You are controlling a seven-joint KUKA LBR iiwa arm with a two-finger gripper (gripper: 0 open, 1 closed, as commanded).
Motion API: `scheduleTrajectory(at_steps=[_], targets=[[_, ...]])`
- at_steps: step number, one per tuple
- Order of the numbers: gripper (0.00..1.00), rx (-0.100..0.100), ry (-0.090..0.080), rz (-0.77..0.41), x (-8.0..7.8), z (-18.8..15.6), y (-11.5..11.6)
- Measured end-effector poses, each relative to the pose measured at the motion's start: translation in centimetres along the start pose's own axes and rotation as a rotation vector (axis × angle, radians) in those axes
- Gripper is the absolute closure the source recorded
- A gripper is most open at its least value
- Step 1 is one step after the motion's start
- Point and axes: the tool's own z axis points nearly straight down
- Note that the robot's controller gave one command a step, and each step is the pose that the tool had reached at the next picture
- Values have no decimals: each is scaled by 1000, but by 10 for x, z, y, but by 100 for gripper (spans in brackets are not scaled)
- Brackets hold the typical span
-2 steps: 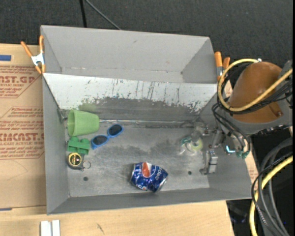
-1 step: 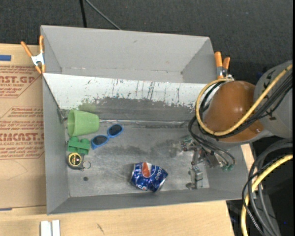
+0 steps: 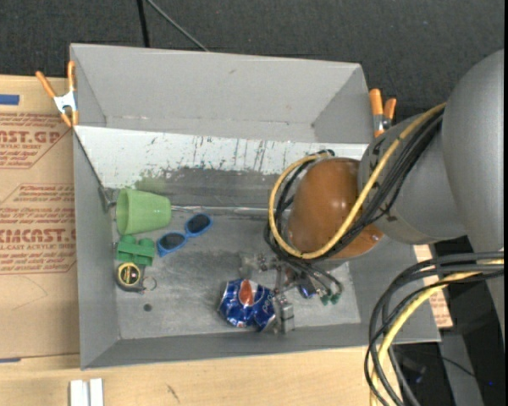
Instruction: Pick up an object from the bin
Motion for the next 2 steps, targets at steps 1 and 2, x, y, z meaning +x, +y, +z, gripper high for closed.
scheduleTrajectory(at_steps=[1, 2], targets=[[100, 4, 1, 6, 1, -2, -5], [100, 6, -7, -24, -4, -75, 5]])
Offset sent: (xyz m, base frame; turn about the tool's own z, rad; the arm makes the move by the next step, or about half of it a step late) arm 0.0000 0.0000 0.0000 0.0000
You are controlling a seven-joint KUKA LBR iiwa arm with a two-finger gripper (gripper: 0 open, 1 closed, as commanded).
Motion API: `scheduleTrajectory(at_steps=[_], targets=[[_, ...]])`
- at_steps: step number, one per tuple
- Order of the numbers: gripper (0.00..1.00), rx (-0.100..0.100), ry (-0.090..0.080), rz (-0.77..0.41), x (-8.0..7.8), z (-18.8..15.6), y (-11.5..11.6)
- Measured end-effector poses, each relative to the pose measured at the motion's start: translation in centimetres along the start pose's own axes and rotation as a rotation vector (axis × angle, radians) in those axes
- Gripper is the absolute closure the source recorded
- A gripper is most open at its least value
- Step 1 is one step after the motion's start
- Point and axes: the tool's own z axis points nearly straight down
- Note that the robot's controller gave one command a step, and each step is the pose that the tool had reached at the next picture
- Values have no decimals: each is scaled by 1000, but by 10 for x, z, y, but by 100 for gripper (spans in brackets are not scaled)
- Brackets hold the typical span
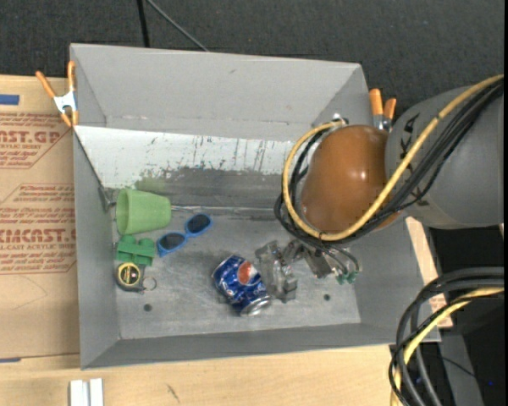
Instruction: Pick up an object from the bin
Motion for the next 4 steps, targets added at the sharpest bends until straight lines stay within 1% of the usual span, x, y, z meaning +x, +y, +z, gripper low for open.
scheduleTrajectory(at_steps=[1, 2, 3, 4], targets=[[0, -1, 7, 0, 2, 4, 0], [0, -4, 11, -44, -12, 76, 5], [100, -1, 5, -44, -13, 72, 4], [100, 2, -3, -27, -28, -86, -24]])
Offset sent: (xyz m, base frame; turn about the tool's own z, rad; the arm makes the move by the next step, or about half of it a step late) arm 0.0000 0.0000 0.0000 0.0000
